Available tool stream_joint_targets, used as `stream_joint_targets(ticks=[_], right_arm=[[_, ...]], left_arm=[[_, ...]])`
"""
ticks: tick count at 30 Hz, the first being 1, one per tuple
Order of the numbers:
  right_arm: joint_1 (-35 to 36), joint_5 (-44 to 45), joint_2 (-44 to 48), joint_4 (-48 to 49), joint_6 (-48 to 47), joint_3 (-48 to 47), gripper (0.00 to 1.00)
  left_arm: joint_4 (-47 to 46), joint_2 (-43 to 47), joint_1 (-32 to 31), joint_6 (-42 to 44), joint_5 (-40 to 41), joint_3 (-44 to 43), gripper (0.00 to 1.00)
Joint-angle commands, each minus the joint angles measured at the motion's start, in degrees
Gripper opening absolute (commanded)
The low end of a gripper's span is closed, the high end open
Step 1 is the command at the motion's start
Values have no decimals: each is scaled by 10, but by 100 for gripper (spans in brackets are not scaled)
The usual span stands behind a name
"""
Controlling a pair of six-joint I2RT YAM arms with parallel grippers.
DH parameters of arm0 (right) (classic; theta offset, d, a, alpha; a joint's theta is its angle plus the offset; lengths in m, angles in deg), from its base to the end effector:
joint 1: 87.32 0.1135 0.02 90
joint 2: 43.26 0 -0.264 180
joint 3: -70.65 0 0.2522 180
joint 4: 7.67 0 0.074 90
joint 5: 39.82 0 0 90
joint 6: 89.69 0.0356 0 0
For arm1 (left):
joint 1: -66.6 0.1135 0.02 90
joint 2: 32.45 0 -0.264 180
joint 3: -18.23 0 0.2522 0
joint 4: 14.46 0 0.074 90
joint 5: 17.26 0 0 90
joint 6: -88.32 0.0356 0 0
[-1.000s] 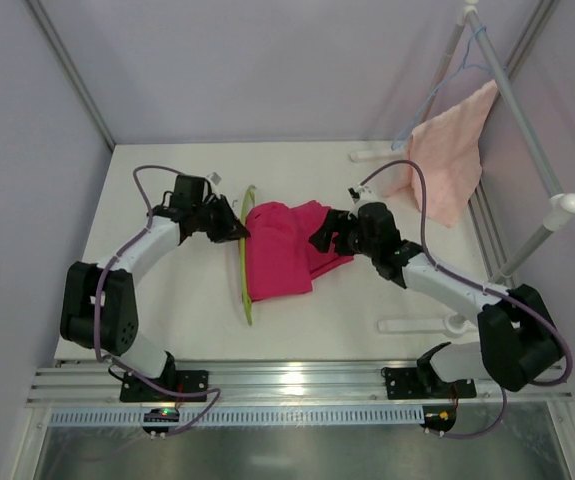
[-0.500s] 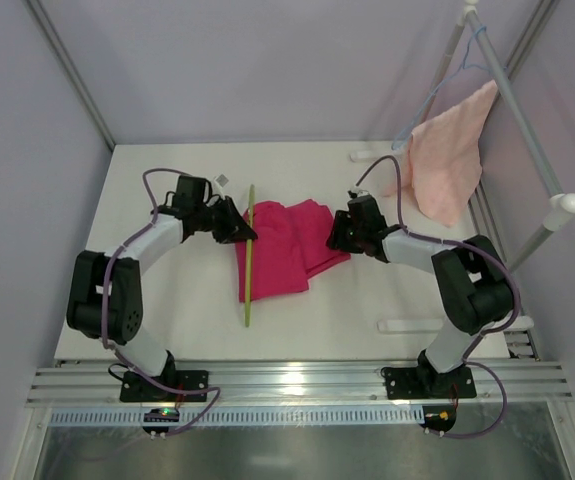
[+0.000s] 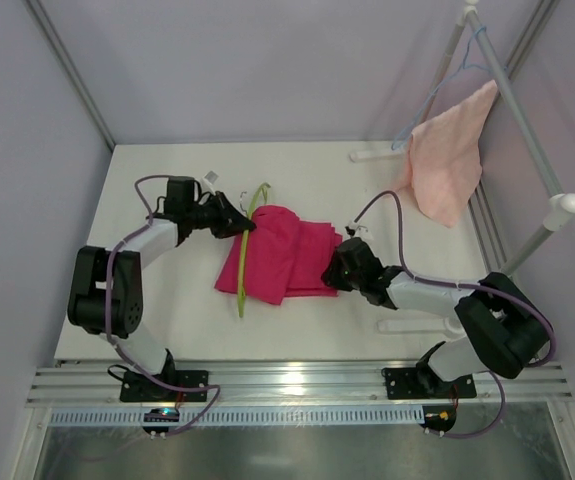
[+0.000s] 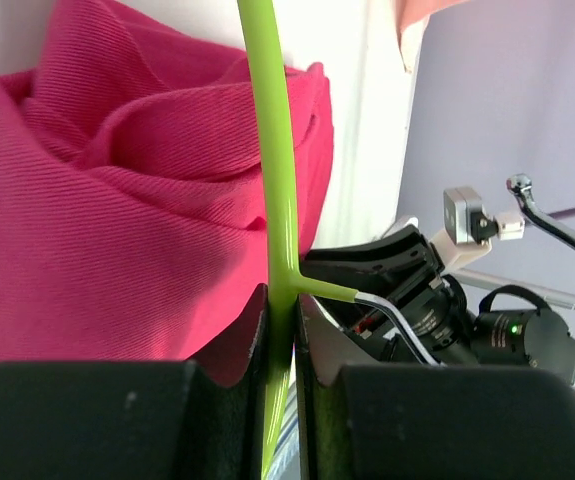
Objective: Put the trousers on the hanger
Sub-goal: Place trousers on hanger
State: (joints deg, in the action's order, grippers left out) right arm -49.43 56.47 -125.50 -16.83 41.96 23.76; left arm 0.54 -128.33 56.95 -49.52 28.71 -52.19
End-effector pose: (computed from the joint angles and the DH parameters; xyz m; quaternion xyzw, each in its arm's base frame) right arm 0.2139 0.1616 0.1525 0.0514 0.9197 0.2081 0.3291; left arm 0.3414 -0.0832 0.2031 -0.1270 0.8469 -0.4852 0.1769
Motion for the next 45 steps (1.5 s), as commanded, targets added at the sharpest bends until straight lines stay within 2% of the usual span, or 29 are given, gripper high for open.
stream_joint_targets(ticks=[1, 2, 7, 10, 13, 14, 17, 22, 27, 29, 31, 35, 37, 41, 42, 44, 45], right_arm=[[19, 39, 11, -21, 48, 24, 29], [19, 42, 12, -22, 48, 26, 29], [20, 30, 28, -17, 40, 37, 29], [28, 19, 55, -60, 12, 8, 36], [28, 15, 110, -88, 1, -19, 50], [27, 14, 133, -93, -3, -28, 60], [26, -18, 139, -67, -28, -63, 76], [20, -93, 20, 13, -51, -137, 82], [23, -156, -105, 169, 6, -133, 82], [23, -149, -140, 184, 18, -131, 82], [24, -140, -146, 216, 28, -113, 82], [25, -140, -154, 217, 27, -114, 82], [24, -146, -162, 225, 28, -121, 79], [25, -167, -176, 244, 34, -127, 67], [25, -167, -177, 244, 34, -127, 55], [24, -165, -175, 243, 39, -126, 39], [25, -164, -173, 238, 37, -127, 19]], left_arm=[[-3, 27, 32, -6, 35, 3, 0], [40, 25, 38, 11, 40, -3, 0], [91, 35, 58, 79, 54, 9, 1], [112, 30, 58, 99, 49, 6, 1], [119, 28, 58, 103, 41, 2, 0], [118, 31, 58, 102, 40, 2, 0], [119, 32, 58, 102, 42, 7, 1], [88, 26, 58, 78, 29, 29, 0], [74, 24, 56, 64, 26, 40, 0], [53, 28, 57, 46, 19, 53, 0], [35, 31, 57, 34, 13, 64, 0], [-10, 48, 57, -14, 11, 96, 0], [-54, 52, 57, -31, 12, 117, 0], [-65, 62, 55, -40, 26, 129, 0], [-73, 69, 56, -49, 32, 133, 0], [-84, 75, 55, -53, 40, 142, 0], [-81, 75, 54, -47, 50, 143, 0]])
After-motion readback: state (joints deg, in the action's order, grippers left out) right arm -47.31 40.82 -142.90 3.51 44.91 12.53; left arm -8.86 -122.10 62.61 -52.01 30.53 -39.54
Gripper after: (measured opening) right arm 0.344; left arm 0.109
